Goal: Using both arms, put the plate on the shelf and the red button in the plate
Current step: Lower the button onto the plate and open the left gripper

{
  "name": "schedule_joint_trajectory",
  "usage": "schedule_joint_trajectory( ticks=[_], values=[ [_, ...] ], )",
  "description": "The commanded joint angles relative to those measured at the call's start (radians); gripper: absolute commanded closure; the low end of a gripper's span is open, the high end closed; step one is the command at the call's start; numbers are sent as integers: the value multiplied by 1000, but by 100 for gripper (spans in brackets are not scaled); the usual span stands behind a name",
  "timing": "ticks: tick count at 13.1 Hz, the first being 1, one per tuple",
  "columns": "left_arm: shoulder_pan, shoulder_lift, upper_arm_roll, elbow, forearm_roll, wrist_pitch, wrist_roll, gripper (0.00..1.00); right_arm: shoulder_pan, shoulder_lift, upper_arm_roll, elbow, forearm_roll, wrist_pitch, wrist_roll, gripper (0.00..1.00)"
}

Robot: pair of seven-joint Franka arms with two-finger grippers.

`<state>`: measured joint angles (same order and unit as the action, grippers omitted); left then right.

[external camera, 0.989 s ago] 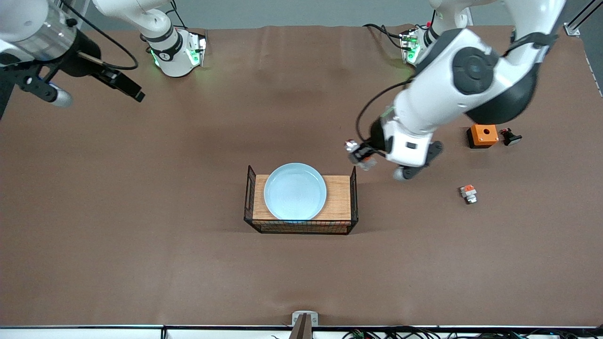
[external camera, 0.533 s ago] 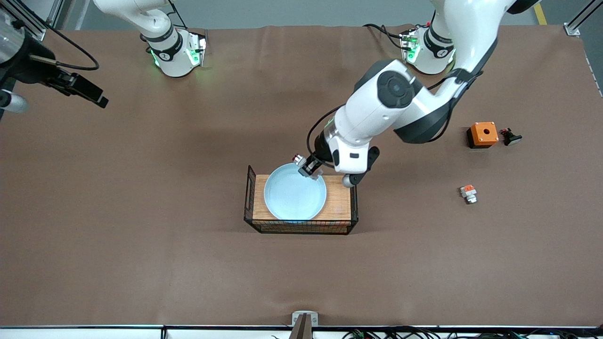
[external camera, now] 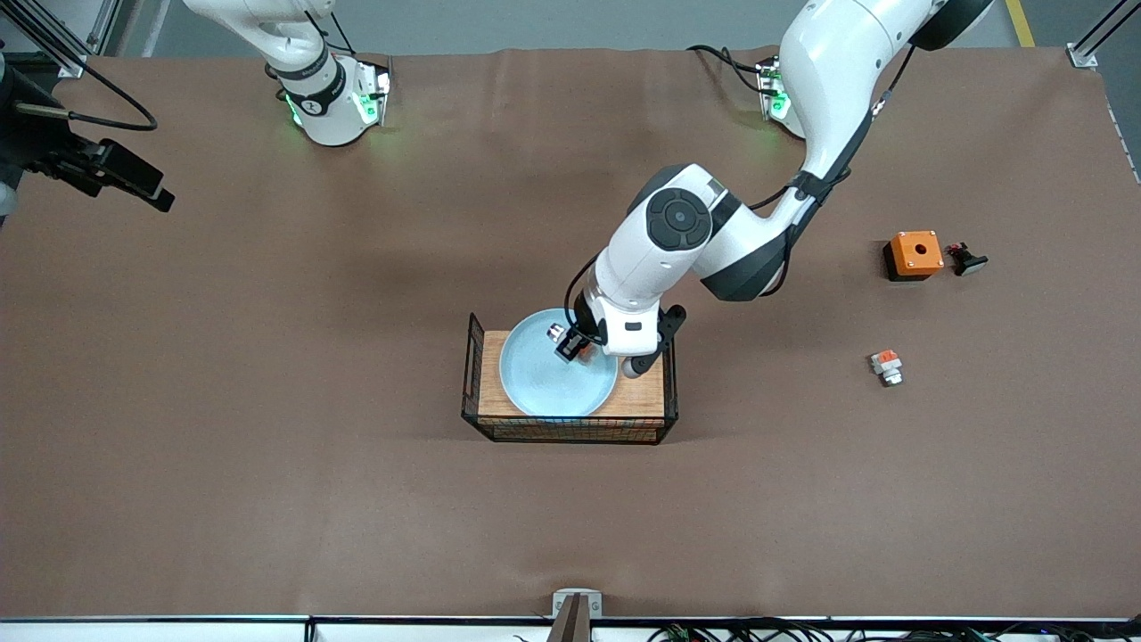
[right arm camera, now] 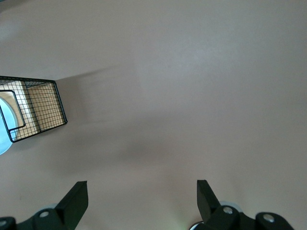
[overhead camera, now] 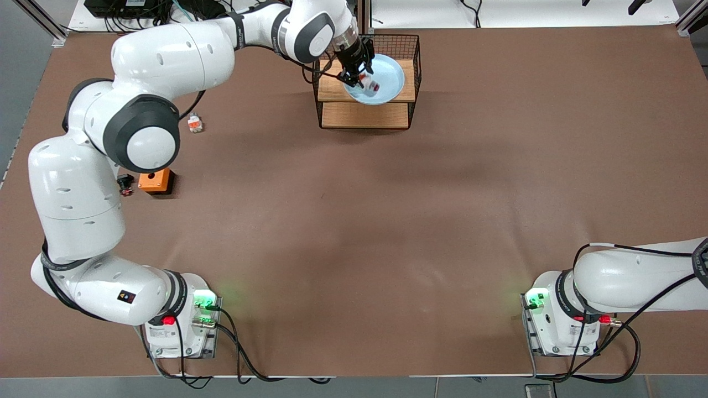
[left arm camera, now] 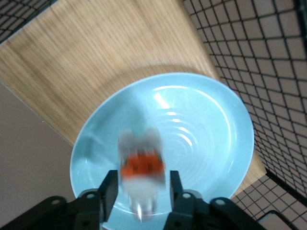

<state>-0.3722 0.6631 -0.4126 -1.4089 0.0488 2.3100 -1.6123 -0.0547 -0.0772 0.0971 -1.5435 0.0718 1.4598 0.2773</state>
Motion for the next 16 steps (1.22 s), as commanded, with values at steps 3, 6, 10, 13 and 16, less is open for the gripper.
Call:
schedule_joint_trajectory(
  ticks=[3,6,10,13,16],
  values=[
    [7,-66,47,28,13,-36,3,0,-43,-22,30,5,-36,16,-116,0],
    [19,-163,112,28,45,-193,101,0,-53,-19,18,16,-46,34,-249,0],
    [134,-307,118,28,33,-391,355,0,-62,-18,-3,16,-52,31,-257,0],
    [225,-410,123,27,46,-541,466,0,-65,-18,-22,23,-53,25,-288,0],
    [337,-485,124,27,48,-633,772,0,-65,-13,-22,26,-55,33,-316,0]
  ],
)
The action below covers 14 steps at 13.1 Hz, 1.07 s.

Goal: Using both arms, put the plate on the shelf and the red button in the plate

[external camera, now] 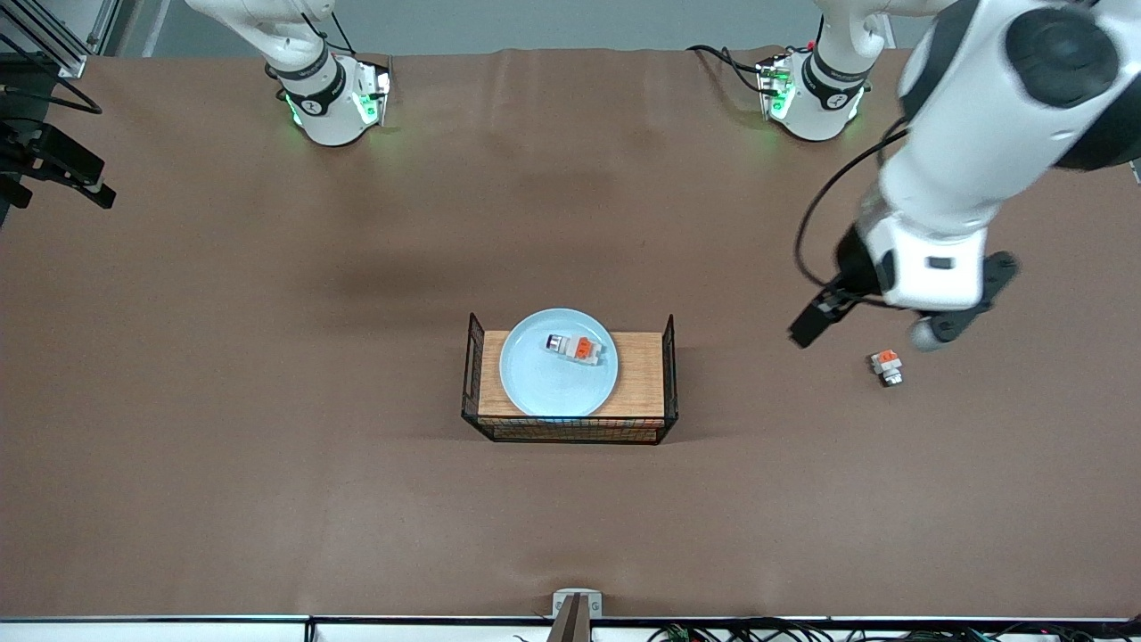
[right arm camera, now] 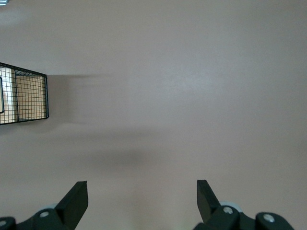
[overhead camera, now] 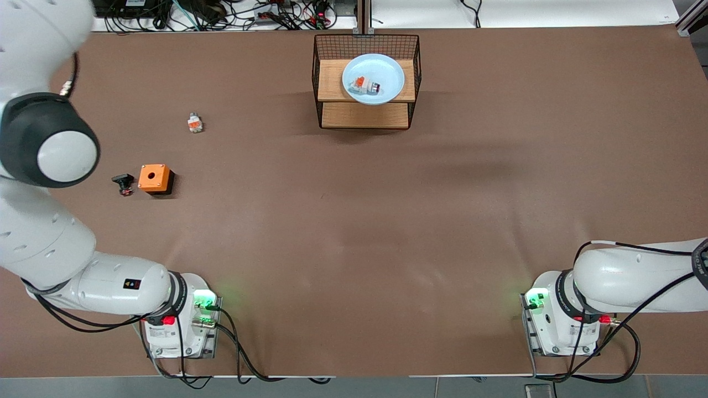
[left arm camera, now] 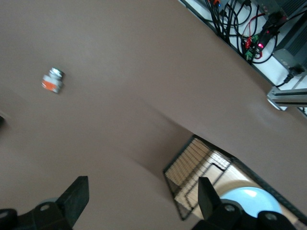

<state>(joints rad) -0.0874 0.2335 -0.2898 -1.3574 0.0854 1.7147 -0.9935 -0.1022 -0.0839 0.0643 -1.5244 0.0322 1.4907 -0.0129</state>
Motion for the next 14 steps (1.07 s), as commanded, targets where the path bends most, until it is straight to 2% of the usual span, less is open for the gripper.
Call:
schedule_joint_trajectory(
  ticks=[1,4,7,11,13,14],
  values=[
    [95,-71,0,-25,8,-62,270,0,-17,-5,9,10,-18,2,-27,0],
    [197,-111,0,-32,8,-182,553,0,-25,-2,9,12,-25,0,-18,0],
    [239,-149,-2,-48,8,-265,633,0,-37,6,9,12,-26,3,-25,0],
    [277,-212,0,-112,-2,-250,763,0,-36,12,11,13,-25,5,-25,0],
    [240,-230,47,-130,-4,-238,805,0,-34,32,11,21,-26,5,-25,0],
    [157,-252,128,-150,-4,-237,806,0,-36,41,11,30,-25,5,-25,0]
  ],
)
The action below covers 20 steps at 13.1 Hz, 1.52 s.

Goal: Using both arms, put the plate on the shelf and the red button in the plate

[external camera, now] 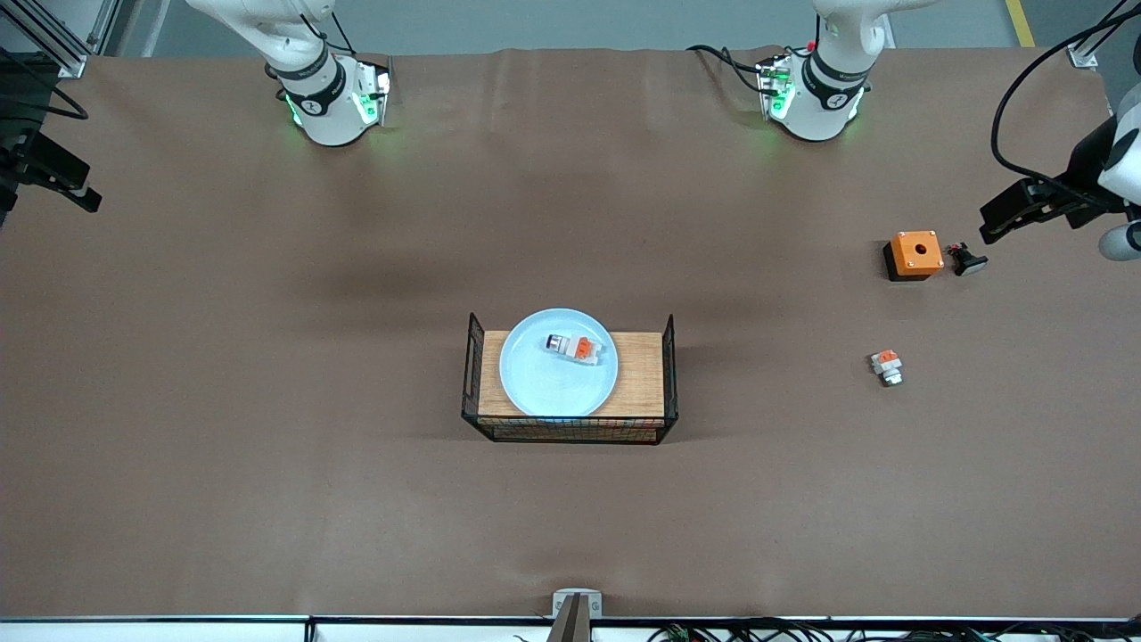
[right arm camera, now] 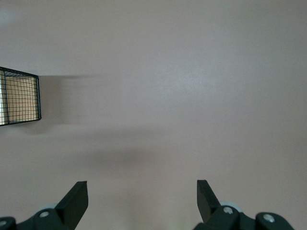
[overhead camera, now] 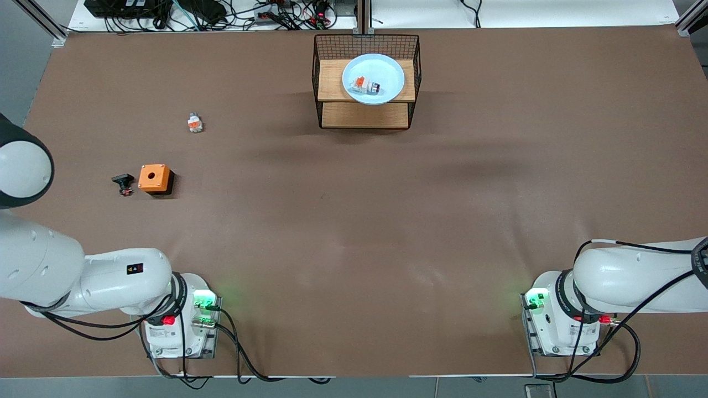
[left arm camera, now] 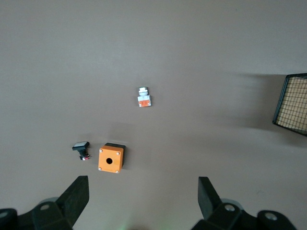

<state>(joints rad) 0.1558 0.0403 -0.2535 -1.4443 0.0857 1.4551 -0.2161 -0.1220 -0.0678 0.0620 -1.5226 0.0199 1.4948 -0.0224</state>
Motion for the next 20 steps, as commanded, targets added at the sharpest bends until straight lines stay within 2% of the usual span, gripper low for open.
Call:
schedule_joint_trajectory(
  ticks=[1,3,7,9,20],
  values=[
    [-135,-74,146,-88,-6,22,31,0,-16,43,13,51,-11,4,-16,0],
    [-162,-94,149,-113,-8,28,31,0,-8,77,15,91,-11,4,-14,0],
    [-190,-154,157,-191,-40,68,31,0,-4,86,16,94,-11,5,-10,0],
    [-188,-151,157,-191,-73,71,31,0,-4,85,16,94,-11,4,-10,0],
    [-179,-142,154,-180,-73,65,80,0,-11,85,15,102,-12,5,-7,0]
  ],
)
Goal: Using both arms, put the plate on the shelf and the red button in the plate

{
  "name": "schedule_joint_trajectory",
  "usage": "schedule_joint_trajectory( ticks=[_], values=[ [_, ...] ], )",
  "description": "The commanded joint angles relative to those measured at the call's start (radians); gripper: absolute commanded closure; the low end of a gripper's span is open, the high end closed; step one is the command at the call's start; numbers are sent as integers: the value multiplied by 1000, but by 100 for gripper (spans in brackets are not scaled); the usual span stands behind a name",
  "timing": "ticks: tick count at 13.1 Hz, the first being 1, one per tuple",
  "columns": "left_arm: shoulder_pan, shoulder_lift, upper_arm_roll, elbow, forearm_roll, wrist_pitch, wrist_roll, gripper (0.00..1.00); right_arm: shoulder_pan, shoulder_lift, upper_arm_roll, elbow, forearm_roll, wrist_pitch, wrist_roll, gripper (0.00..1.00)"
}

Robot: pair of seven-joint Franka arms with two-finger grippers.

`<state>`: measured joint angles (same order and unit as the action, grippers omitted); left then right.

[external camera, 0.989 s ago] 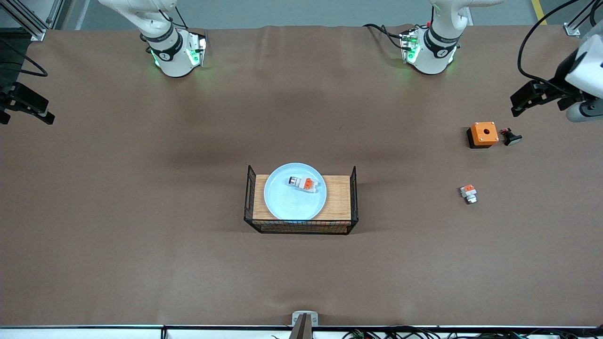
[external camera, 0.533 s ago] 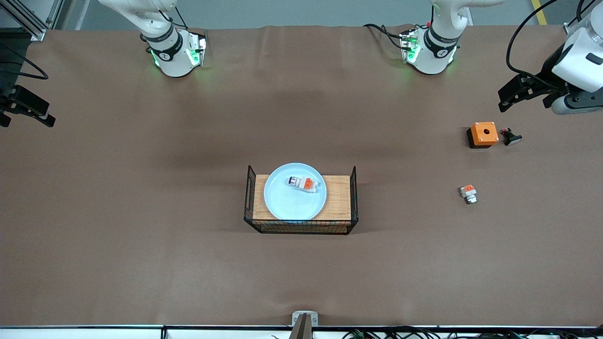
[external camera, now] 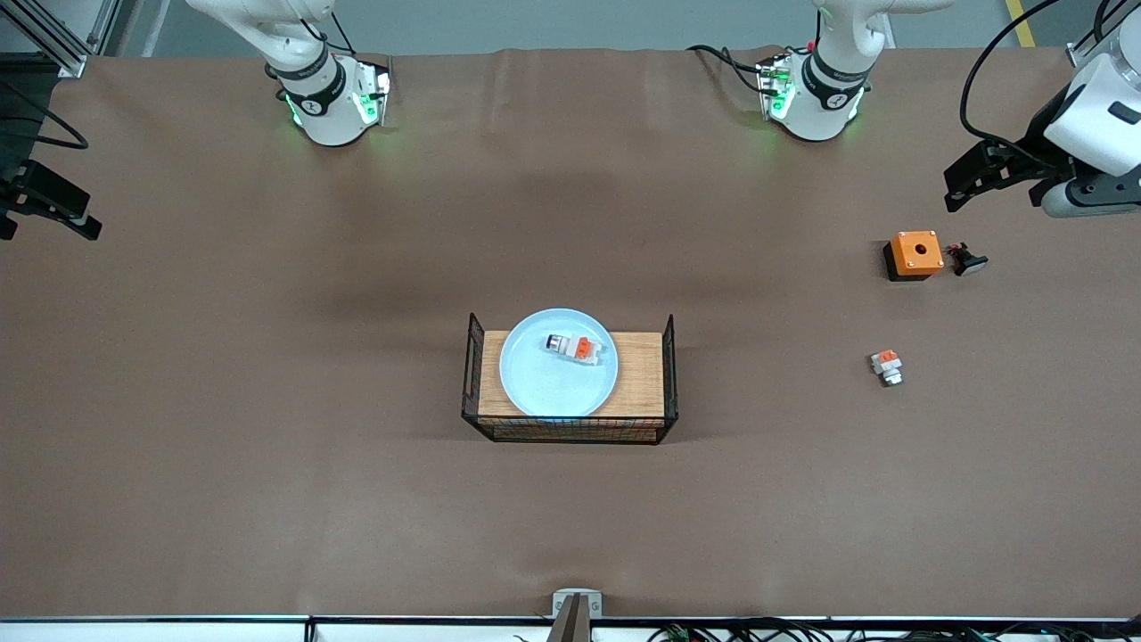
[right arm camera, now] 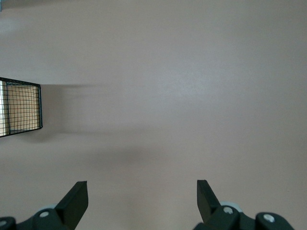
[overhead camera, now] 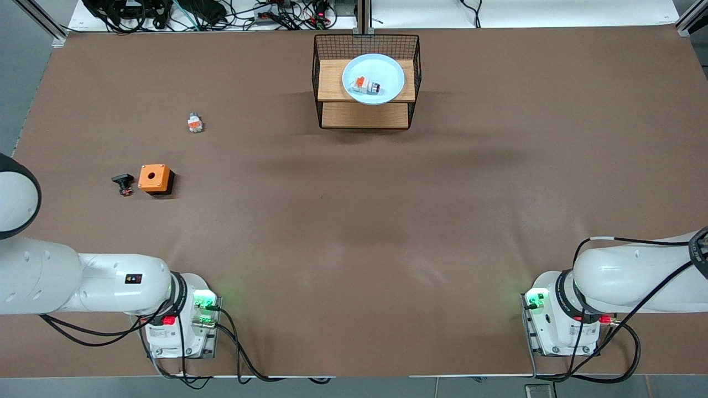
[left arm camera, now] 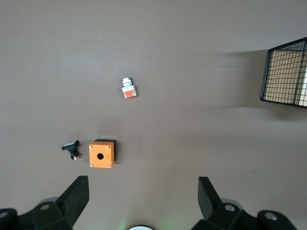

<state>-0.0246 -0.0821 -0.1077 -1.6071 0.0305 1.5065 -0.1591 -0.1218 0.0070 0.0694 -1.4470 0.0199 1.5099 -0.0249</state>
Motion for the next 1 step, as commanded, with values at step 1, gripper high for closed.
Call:
schedule_joint_trajectory(
  ticks=[1],
  values=[
    [0,-13,8,-10,-18,14,21,0,-10,10,9,27,-14,-10,-4,0]
  ],
)
